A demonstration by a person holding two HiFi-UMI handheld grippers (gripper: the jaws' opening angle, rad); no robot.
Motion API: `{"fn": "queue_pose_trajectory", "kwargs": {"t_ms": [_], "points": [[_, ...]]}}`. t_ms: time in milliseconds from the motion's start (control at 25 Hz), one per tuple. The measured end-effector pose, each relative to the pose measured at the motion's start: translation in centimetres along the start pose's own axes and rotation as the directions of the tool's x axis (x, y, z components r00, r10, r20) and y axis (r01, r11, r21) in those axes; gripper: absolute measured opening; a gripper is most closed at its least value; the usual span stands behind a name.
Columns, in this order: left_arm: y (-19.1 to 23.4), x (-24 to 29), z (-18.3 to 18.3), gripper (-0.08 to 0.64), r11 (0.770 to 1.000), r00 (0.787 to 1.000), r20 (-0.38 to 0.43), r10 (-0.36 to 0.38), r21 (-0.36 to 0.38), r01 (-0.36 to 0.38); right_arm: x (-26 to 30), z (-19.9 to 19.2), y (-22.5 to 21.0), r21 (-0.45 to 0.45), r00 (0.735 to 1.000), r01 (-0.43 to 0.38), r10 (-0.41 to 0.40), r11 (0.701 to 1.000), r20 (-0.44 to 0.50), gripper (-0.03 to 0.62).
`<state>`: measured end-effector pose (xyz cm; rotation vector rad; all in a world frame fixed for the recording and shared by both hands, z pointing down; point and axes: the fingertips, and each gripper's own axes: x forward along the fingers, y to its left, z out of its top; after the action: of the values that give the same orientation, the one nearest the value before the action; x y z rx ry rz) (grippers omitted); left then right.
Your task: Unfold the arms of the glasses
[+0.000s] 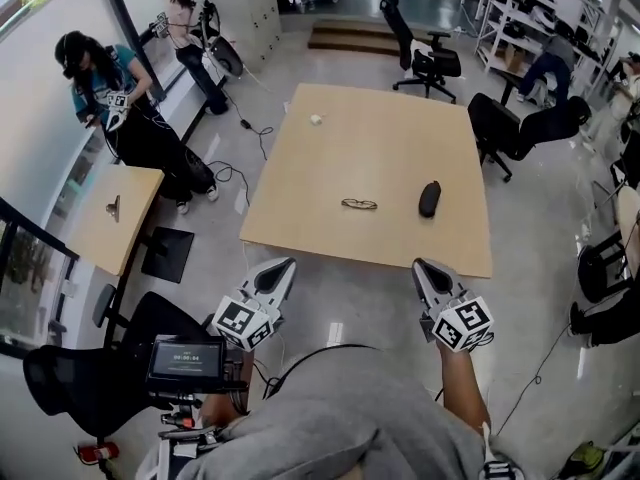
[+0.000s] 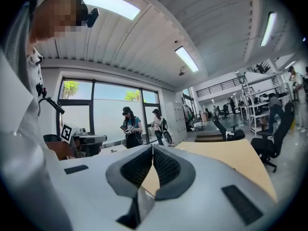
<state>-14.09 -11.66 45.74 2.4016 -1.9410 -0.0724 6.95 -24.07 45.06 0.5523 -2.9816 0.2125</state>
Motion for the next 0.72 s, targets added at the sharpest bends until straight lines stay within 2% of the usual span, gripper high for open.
{"fn": "queue_pose_trajectory", "kwargs": {"t_ms": [80,120,200,240,280,440,720], "points": [[1.3,2.2,0.8,0.006,1.000,0.999,0.037,0.027,0.011,-0.028,2.2,1.2,-2.0,-0.092,0.999,0.011,-0.008,0.996,0.040,0.008],[2.1,3.5,1.3,0.006,0.999,0.997,0.065,0.031,0.019,-0.032,3.5,2.4,-2.8,-0.185,0.997,0.029,-0.015,0.982,0.075,0.008],[3.8,6.5,2.6,0.006,0.999,0.992,0.125,0.022,0.034,-0.026,6.3,5.1,-3.8,-0.389,0.988,0.068,-0.008,0.919,0.155,0.008],[4.6,8.2,3.3,0.006,0.999,0.989,0.149,0.013,0.044,-0.019,7.6,6.2,-4.1,-0.446,0.982,0.077,0.009,0.892,0.188,0.008],[5.2,9.8,3.8,0.006,0.998,0.986,0.168,-0.001,0.059,-0.009,8.8,7.0,-4.4,-0.462,0.978,0.077,0.024,0.884,0.208,0.008],[7.5,14.8,4.7,0.006,0.990,0.980,0.186,-0.067,0.133,0.042,12.6,6.7,-5.8,-0.389,0.985,0.068,0.000,0.919,0.172,0.008],[11.8,19.5,3.4,0.006,0.988,0.976,0.179,-0.127,0.115,0.107,16.6,5.2,-9.1,-0.337,0.990,0.125,-0.095,0.933,0.103,0.008]]}}
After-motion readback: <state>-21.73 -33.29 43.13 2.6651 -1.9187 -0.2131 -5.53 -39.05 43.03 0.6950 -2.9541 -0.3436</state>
